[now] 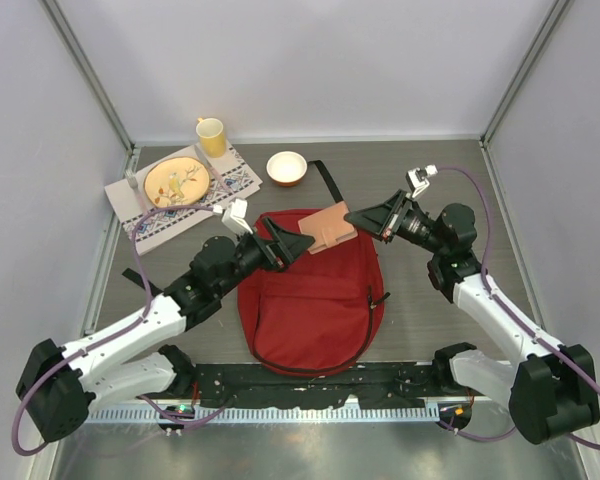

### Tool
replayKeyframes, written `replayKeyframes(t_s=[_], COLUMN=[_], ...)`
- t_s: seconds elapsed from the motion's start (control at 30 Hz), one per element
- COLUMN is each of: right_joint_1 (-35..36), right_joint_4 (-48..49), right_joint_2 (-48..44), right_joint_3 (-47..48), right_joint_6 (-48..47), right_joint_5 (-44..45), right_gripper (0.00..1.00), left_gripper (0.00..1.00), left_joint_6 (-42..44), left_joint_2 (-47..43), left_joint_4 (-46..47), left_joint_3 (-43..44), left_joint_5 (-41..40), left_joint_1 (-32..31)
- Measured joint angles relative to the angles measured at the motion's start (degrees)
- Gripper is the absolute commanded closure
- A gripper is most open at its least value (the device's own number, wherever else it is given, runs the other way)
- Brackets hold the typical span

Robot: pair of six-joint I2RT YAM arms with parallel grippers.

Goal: Pack the student bag
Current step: Pick up the personal item from the center of the board.

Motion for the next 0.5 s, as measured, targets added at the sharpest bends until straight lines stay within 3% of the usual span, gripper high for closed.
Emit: replayKeyframes(t_s=[0.27, 0.5], right_joint_1=[1.03, 1.46], right_joint_4=[4.35, 5.77], right_joint_2=[-0.04, -0.13], right_joint_3=[-1.38, -2.16], right_joint_6=[3.45, 4.70], right_joint_5=[-0.76, -1.36], right_gripper=[0.99, 0.99], left_gripper=[0.00, 0.17], left_joint_6=[-1.27, -1.92], left_joint_2=[2.14, 3.58], left_joint_4=[6.58, 11.85], left_joint_3=[-0.70, -0.70], left_joint_5=[2.51, 4.87], left_joint_1=[0.17, 0.20])
